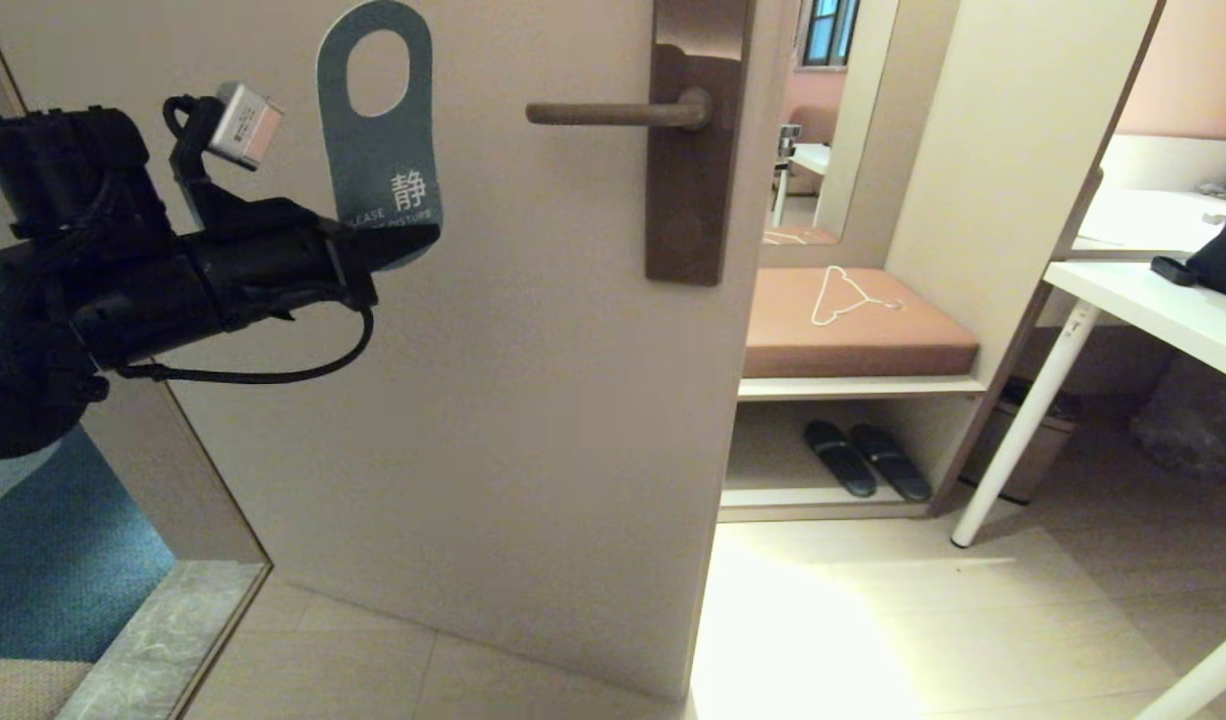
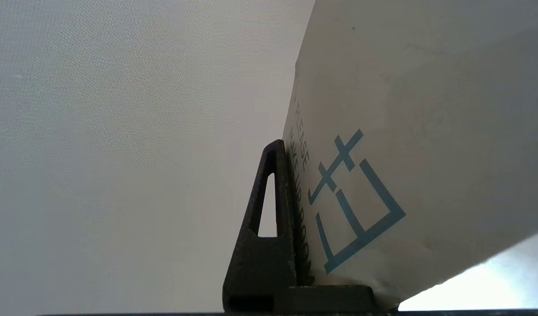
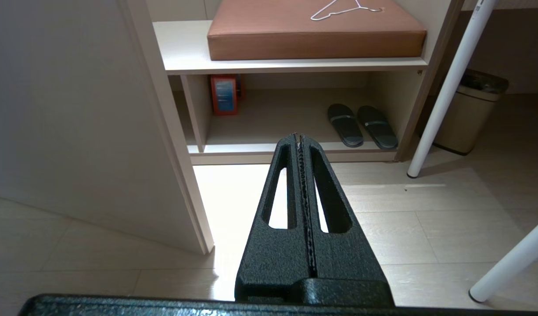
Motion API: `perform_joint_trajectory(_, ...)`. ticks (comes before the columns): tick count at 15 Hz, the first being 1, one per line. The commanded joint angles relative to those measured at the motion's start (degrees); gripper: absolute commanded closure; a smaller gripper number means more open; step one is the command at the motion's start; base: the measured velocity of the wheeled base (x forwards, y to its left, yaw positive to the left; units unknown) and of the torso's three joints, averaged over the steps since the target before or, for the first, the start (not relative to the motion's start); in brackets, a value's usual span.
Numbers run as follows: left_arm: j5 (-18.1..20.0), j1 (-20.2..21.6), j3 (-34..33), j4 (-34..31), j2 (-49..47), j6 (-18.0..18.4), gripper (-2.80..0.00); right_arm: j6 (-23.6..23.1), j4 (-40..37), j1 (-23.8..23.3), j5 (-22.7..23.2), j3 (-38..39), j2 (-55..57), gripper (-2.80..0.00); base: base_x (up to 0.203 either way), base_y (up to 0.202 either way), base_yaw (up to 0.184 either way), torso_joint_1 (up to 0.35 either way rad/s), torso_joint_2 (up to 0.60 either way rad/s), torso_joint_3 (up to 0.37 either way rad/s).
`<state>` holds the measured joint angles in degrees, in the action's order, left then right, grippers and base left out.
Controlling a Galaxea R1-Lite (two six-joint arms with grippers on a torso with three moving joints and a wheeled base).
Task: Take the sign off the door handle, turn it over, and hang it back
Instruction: Hang the sign back with the other side facing out
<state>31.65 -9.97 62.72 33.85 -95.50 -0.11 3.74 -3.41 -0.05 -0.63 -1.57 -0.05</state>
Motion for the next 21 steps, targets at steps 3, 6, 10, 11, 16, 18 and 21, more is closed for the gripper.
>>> perform_joint_trajectory(3, -4.6, -3.0, 3.4, -3.5, -1.3, 0.4, 0.0, 0.0, 0.0, 0.0, 0.0, 0.0, 0.0, 0.0, 0.0, 0.0, 0.0, 0.0, 0.0, 0.0)
perform_joint_trajectory(6, -6.5, -4.1, 5.3, -5.5, -2.3, 2.0, 0.0, 0.0, 0.0, 0.0, 0.0, 0.0, 0.0, 0.0, 0.0, 0.0, 0.0, 0.0, 0.0, 0.0)
perform_joint_trajectory(10, -8.3, -4.9, 9.4, -8.7, -4.0, 2.6, 0.0, 0.0, 0.0, 0.0, 0.0, 0.0, 0.0, 0.0, 0.0, 0.0, 0.0, 0.0, 0.0, 0.0)
perform_joint_trajectory(11, -8.4, -5.0, 10.2, -9.3, -4.4, 2.7, 0.0, 0.0, 0.0, 0.0, 0.0, 0.0, 0.1, 0.0, 0.0, 0.0, 0.0, 0.0, 0.0, 0.0)
perform_joint_trajectory(16, -10.5, -6.8, 11.7, -10.7, -6.0, 3.8, 0.0, 0.0, 0.0, 0.0, 0.0, 0.0, 0.0, 0.0, 0.0, 0.0, 0.0, 0.0, 0.0, 0.0)
perform_joint_trajectory(18, -11.4, -7.7, 12.7, -10.8, -7.0, 3.8, 0.0, 0.0, 0.0, 0.0, 0.0, 0.1, 0.0, 0.0, 0.0, 0.0, 0.0, 0.0, 0.0, 0.0)
perform_joint_trajectory(21, -11.7, -8.1, 15.1, -11.7, -8.6, 3.8, 0.0, 0.0, 0.0, 0.0, 0.0, 0.0, 0.1, 0.0, 0.0, 0.0, 0.0, 0.0, 0.0, 0.0)
